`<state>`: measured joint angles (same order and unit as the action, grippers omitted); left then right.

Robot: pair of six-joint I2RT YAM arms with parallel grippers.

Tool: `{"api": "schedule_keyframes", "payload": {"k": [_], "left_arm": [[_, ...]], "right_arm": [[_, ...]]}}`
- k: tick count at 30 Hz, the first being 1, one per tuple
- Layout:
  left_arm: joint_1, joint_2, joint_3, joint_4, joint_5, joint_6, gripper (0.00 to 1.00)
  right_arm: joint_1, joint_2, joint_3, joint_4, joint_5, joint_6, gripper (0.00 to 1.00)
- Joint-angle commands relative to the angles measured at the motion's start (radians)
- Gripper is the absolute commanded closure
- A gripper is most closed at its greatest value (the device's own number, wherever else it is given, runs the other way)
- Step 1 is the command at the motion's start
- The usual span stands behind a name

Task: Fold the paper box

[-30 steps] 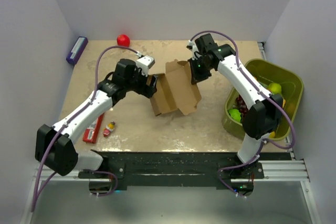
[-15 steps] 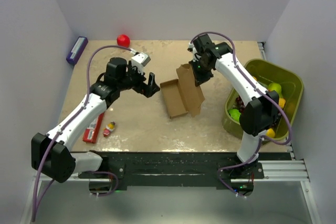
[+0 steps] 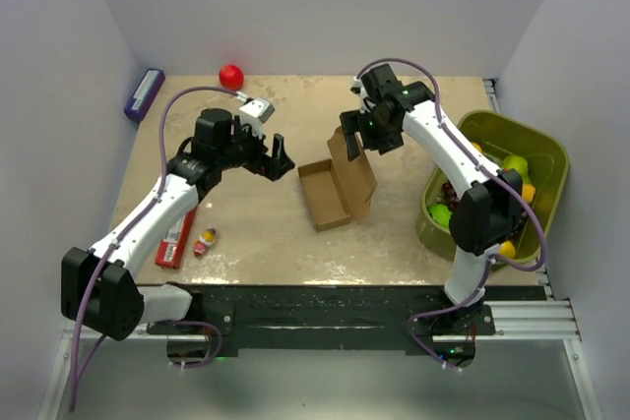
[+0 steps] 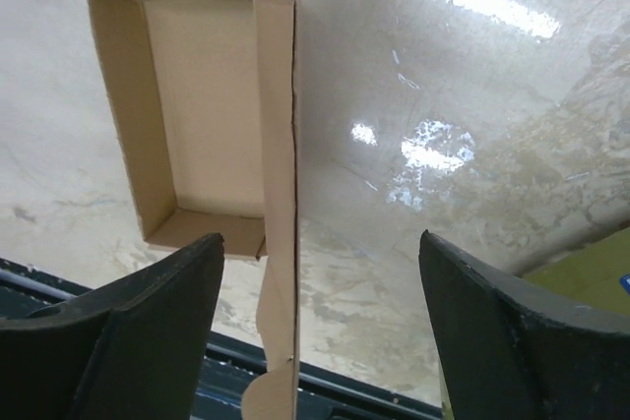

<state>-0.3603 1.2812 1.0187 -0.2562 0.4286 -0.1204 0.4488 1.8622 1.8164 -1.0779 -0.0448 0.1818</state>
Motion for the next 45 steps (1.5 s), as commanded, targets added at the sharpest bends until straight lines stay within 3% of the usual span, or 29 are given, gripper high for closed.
{"api": "schedule_keyframes", "payload": {"k": [1,4,9,13,16,19,22,26,30,36,45], "left_arm": [[0.015,0.006,-0.012,0.017,-0.043,0.001,0.0],[0.064,0.016,-0.061,0.041,-0.016,-0.028,0.0],[0.1,0.033,-0.112,0.003,-0.161,0.014,0.01],[0.1,0.041,-0.112,-0.096,-0.293,0.051,0.03],[0.098,0.061,-0.045,-0.231,-0.286,-0.011,0.08],[0.092,0.055,-0.046,-0.349,-0.303,-0.073,0.11],[0.092,0.038,-0.045,-0.519,-0.458,-0.087,0.11],[0.095,-0.017,-0.077,-0.62,-0.488,-0.163,0.1],[0.107,-0.037,-0.111,-0.672,-0.567,-0.167,0.08],[0.165,0.072,-0.1,-0.706,-0.459,-0.148,0.09],[0.179,0.194,-0.124,-0.69,-0.479,-0.156,0.11]], "right_arm": [[-0.002,-0.116,0.004,0.084,0.005,0.022,0.14],[-0.005,-0.17,-0.009,0.169,0.002,0.034,0.1],[-0.053,-0.389,-0.176,0.468,-0.003,0.1,0.01],[-0.108,-0.511,-0.278,0.598,0.034,0.113,0.01],[-0.159,-0.563,-0.328,0.656,-0.003,0.113,0.01],[-0.228,-0.578,-0.374,0.716,-0.104,0.143,0.01],[-0.32,-0.583,-0.431,0.775,-0.254,0.194,0.01],[-0.369,-0.594,-0.525,0.881,-0.4,0.269,0.01],[-0.375,-0.609,-0.534,0.898,-0.481,0.28,0.01],[-0.375,-0.664,-0.543,0.874,-0.481,0.249,0.01],[-0.375,-0.713,-0.542,0.877,-0.495,0.251,0.01]]}}
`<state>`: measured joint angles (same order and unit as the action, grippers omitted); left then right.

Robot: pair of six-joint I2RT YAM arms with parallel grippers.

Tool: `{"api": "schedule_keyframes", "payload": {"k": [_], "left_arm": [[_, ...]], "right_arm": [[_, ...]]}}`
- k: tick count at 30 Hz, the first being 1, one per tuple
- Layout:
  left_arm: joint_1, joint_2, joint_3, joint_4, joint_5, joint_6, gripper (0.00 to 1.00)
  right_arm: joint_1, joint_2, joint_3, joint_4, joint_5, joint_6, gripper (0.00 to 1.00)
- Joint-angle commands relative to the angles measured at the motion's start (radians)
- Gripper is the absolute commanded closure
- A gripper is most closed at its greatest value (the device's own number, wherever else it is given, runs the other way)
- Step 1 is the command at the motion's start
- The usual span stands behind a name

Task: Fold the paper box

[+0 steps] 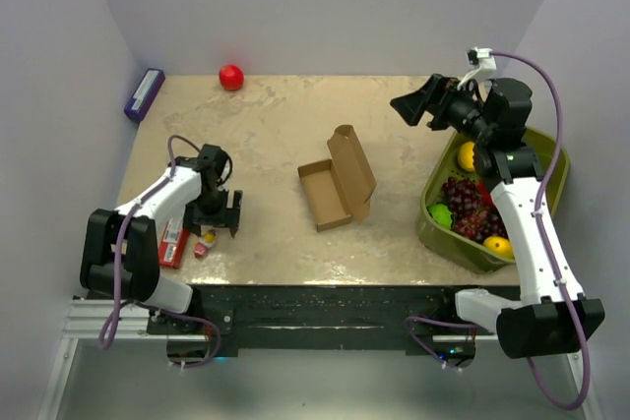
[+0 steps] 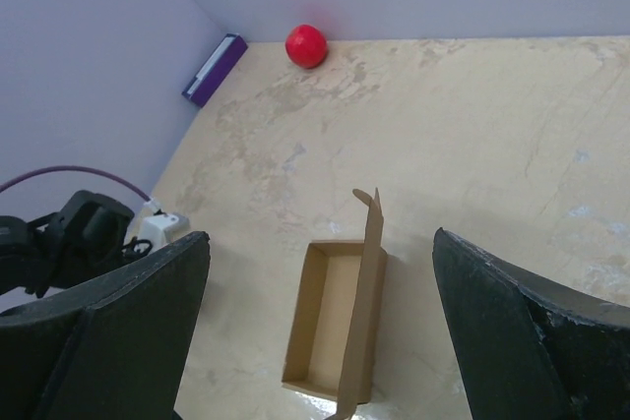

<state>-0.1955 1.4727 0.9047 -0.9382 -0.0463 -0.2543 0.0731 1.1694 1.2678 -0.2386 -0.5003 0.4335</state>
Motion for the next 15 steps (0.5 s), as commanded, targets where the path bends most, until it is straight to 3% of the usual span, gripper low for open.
{"api": "schedule_keyframes", "payload": {"k": [1,4,11,15], "left_arm": [[0.014,0.005,-0.018,-0.005,-0.01,-0.023,0.11],[0.014,0.031,-0.021,-0.007,-0.009,-0.023,0.14],[0.013,0.115,-0.029,-0.001,0.034,-0.01,0.37],[0.007,0.138,-0.027,-0.001,0.042,-0.003,0.44]], "right_arm": [[0.001,-0.023,0.008,0.035,-0.038,-0.004,0.01],[0.001,-0.024,0.008,0.035,-0.044,-0.009,0.01],[0.001,-0.033,0.01,0.018,-0.041,-0.024,0.01],[0.001,-0.034,0.008,0.016,-0.038,-0.027,0.01]]}}
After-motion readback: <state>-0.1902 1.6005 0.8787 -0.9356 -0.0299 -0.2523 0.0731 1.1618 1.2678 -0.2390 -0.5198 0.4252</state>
